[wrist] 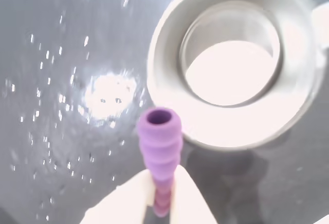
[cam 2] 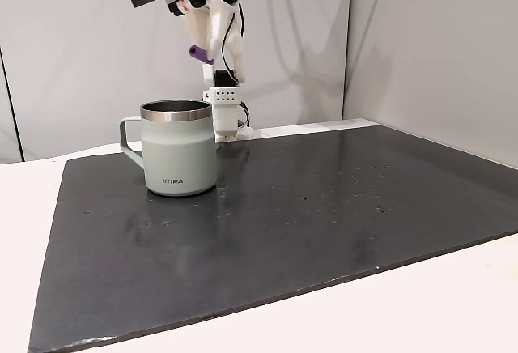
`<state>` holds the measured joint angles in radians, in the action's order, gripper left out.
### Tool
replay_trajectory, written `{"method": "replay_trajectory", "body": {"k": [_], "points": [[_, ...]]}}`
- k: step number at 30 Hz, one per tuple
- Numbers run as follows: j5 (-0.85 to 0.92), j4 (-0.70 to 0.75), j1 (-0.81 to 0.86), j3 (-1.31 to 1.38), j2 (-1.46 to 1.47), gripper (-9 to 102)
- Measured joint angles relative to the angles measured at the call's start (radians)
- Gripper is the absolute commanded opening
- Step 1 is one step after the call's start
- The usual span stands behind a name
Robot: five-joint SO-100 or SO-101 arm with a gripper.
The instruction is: Grasp a pengrip and put it in the cup.
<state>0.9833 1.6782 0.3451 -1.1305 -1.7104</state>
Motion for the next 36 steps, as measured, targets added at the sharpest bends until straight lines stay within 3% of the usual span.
{"method": "replay_trajectory", "body": {"k": [16, 19, 22, 36], "points": [[0.081, -0.118, 0.114, 0.137, 0.173, 0], [0.083, -0.118, 0.118, 0.137, 0.173, 16], [0.086, -0.118, 0.12, 0.137, 0.173, 24], [0.101, -0.118, 0.117, 0.137, 0.173, 28]]}}
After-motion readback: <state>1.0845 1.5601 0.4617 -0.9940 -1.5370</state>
